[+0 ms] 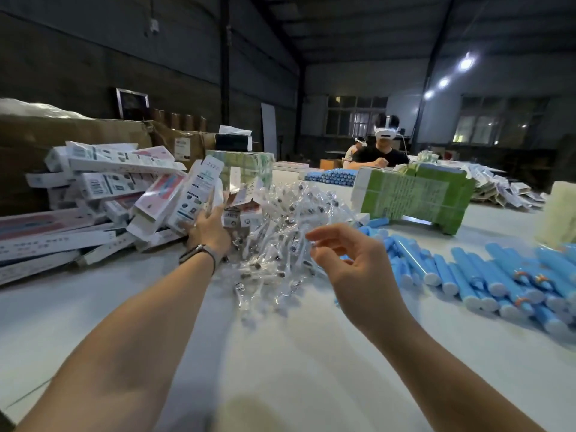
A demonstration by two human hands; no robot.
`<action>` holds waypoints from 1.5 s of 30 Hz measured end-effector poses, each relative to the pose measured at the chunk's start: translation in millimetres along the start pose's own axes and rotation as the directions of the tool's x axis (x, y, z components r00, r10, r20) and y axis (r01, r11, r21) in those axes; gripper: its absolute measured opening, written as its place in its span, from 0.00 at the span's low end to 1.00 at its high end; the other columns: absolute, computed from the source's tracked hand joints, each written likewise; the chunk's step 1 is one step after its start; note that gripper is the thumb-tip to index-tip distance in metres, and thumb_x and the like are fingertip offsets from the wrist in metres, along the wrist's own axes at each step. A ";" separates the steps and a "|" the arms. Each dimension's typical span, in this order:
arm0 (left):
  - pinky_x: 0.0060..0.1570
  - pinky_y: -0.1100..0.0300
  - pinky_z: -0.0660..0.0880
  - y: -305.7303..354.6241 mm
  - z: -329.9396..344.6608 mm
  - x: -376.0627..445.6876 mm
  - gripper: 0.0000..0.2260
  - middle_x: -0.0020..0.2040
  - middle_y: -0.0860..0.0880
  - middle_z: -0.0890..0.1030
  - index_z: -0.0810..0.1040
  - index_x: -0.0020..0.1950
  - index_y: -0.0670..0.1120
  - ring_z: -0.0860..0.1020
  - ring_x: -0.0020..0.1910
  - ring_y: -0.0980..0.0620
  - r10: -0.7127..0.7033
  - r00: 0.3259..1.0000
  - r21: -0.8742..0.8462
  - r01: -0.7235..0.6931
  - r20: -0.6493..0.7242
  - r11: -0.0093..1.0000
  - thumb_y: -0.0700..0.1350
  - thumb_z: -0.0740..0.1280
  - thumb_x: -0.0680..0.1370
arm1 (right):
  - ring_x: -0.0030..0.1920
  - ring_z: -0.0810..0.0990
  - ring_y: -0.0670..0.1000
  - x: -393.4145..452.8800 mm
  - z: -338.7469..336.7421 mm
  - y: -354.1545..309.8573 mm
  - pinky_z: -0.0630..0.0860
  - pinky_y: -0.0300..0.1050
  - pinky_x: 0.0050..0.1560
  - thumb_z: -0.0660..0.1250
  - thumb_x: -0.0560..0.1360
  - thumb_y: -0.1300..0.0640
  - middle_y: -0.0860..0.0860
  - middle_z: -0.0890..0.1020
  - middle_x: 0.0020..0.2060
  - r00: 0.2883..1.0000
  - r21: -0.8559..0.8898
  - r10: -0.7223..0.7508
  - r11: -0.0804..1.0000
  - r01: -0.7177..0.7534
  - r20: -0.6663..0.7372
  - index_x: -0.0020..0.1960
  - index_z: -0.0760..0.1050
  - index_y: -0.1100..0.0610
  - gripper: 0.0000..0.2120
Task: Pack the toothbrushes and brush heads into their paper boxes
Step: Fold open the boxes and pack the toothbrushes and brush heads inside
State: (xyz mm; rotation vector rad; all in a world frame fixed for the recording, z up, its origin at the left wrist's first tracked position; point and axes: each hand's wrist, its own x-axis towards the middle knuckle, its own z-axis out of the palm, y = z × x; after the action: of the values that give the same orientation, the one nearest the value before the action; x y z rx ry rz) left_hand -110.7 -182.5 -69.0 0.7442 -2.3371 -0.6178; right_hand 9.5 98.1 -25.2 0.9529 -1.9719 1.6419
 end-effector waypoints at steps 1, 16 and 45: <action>0.56 0.45 0.74 -3.1 0.0 3.4 0.30 0.72 0.43 0.70 0.68 0.74 0.58 0.71 0.65 0.38 0.030 1.000 -0.012 -0.030 0.002 0.999 0.32 0.61 0.77 | 0.39 0.80 0.41 -0.5 0.0 0.7 0.72 0.28 0.41 0.65 0.68 0.54 0.38 0.82 0.36 1.000 -0.003 -0.001 1.000 0.001 0.009 0.40 0.80 0.41 0.08; 0.72 0.30 0.55 -30.4 -79.9 3.5 0.41 0.80 0.43 0.54 0.61 0.78 0.61 0.54 0.77 0.32 0.025 0.968 0.073 -0.045 0.249 0.996 0.80 0.53 0.70 | 0.36 0.79 0.42 -7.2 5.9 5.3 0.72 0.29 0.37 0.67 0.70 0.62 0.45 0.83 0.34 0.996 -0.078 0.020 0.997 -0.013 0.087 0.38 0.82 0.45 0.13; 0.26 0.52 0.81 53.6 -99.9 -171.0 0.24 0.53 0.53 0.72 0.58 0.53 0.61 0.80 0.46 0.44 0.396 0.884 -0.557 -0.203 0.249 0.805 0.39 0.70 0.78 | 0.44 0.78 0.43 0.8 -29.6 -1.2 0.76 0.44 0.48 0.70 0.76 0.53 0.46 0.79 0.45 0.954 0.029 0.268 0.963 -0.266 -0.133 0.58 0.74 0.46 0.12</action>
State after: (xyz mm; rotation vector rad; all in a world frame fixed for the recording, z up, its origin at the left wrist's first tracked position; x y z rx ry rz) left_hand 49.5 -58.7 -35.5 -0.0059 -2.3559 -1.2489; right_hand 6.4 126.4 -17.0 0.5779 -2.0701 1.8092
